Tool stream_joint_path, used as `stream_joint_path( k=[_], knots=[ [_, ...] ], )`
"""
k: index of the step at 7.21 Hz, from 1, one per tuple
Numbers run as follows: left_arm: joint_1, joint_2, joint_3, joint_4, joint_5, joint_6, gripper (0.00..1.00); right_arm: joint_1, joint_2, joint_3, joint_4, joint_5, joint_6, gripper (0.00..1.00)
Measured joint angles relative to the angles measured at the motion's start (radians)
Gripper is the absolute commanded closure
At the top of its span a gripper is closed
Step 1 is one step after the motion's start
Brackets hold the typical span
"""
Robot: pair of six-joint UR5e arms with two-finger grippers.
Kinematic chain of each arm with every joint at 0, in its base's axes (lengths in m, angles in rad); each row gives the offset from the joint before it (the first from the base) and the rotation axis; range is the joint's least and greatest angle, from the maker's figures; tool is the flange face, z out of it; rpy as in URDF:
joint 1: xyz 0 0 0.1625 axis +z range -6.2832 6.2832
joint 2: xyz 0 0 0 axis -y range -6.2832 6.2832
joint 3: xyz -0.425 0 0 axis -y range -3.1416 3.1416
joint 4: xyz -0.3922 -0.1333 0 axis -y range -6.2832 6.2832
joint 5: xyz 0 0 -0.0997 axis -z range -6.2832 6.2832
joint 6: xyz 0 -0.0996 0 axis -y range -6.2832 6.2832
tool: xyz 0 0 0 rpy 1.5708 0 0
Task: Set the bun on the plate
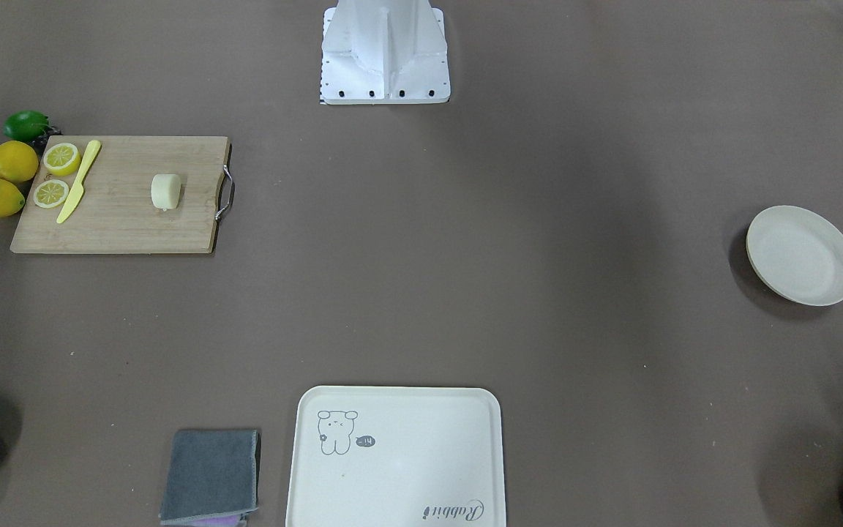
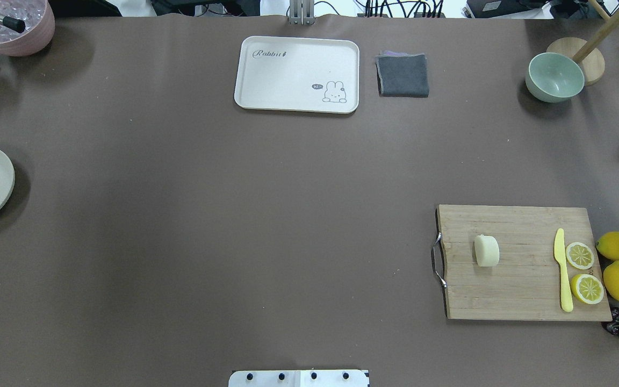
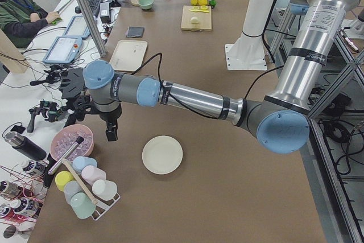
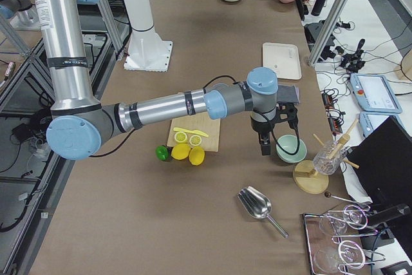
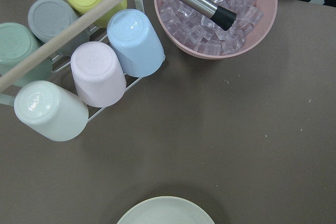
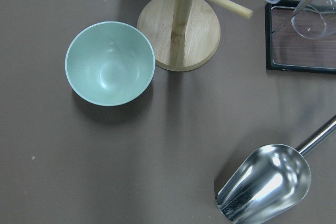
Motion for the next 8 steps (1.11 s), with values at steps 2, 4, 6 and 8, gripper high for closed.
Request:
stream_joint_path(
  k=[2,4,6,8],
  knots=[
    [0.0,-0.004,-0.007,-0.004,-0.004,-0.004,0.02,0.001,0.001,0.002,0.001,0.004,0.001,0.0],
    [0.0,-0.004,-0.018,-0.064,-0.017,0.004,0.02,0.001,0.0,0.006,0.007,0.005,0.004,0.0],
    [0.014,-0.013,0.054,-0.181,-0.036,0.012,0.02,0.001,-0.002,0.01,0.01,0.005,0.009,0.0],
    [0.026,-0.025,0.109,-0.217,-0.041,0.005,0.02,0.002,0.0,0.013,0.011,0.003,0.011,0.0]
  ],
)
